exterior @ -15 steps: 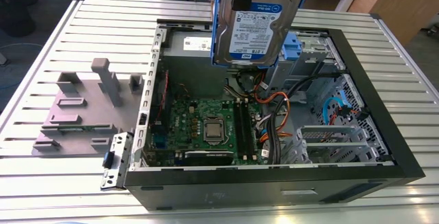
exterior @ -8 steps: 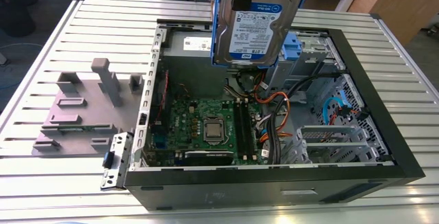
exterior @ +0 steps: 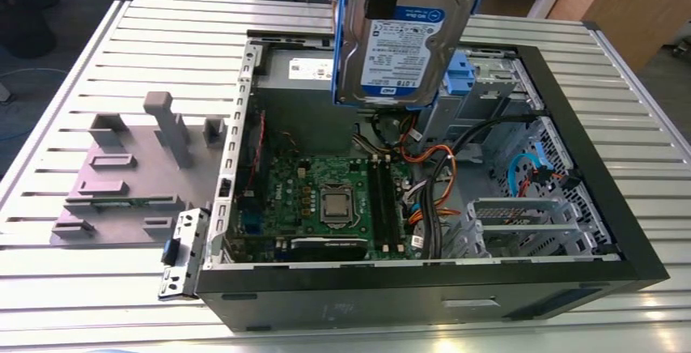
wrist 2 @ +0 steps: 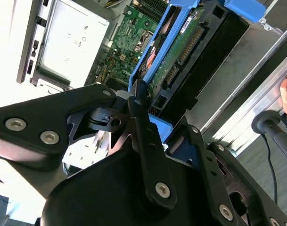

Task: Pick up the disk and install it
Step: 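Pick up the disk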

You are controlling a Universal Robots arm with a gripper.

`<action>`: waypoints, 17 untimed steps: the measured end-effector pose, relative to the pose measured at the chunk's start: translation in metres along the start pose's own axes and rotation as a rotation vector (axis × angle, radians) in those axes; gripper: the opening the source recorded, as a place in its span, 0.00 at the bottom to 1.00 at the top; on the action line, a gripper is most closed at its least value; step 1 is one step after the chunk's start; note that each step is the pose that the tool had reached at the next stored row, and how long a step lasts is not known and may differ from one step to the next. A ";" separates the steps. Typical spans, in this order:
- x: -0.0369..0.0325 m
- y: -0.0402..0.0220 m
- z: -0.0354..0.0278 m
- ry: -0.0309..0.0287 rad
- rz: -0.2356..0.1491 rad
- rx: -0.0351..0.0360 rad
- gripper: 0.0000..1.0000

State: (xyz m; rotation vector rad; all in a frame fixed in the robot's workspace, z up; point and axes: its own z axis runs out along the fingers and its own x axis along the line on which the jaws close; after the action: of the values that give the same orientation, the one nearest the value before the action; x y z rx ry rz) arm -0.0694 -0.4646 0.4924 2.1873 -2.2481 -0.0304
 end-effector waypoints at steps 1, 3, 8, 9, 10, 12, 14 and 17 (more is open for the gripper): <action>0.0011 0.0000 0.0000 0.0000 0.000 0.0000 0.37; 0.0034 -0.0001 0.0001 0.0000 0.000 0.0000 0.37; 0.0116 -0.0022 0.0042 0.0023 0.000 -0.0004 0.37; 0.0132 -0.0025 0.0052 0.0028 0.000 -0.0004 0.37; 0.0153 -0.0028 0.0061 0.0032 0.000 -0.0005 0.37; 0.0199 -0.0031 0.0078 0.0038 0.000 -0.0005 0.37; 0.0247 -0.0034 0.0094 0.0042 0.000 -0.0004 0.37; 0.0303 -0.0040 0.0117 0.0061 0.000 -0.0003 0.37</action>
State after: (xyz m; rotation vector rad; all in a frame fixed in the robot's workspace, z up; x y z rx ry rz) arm -0.0665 -0.4949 0.4803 2.1841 -2.2450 -0.0240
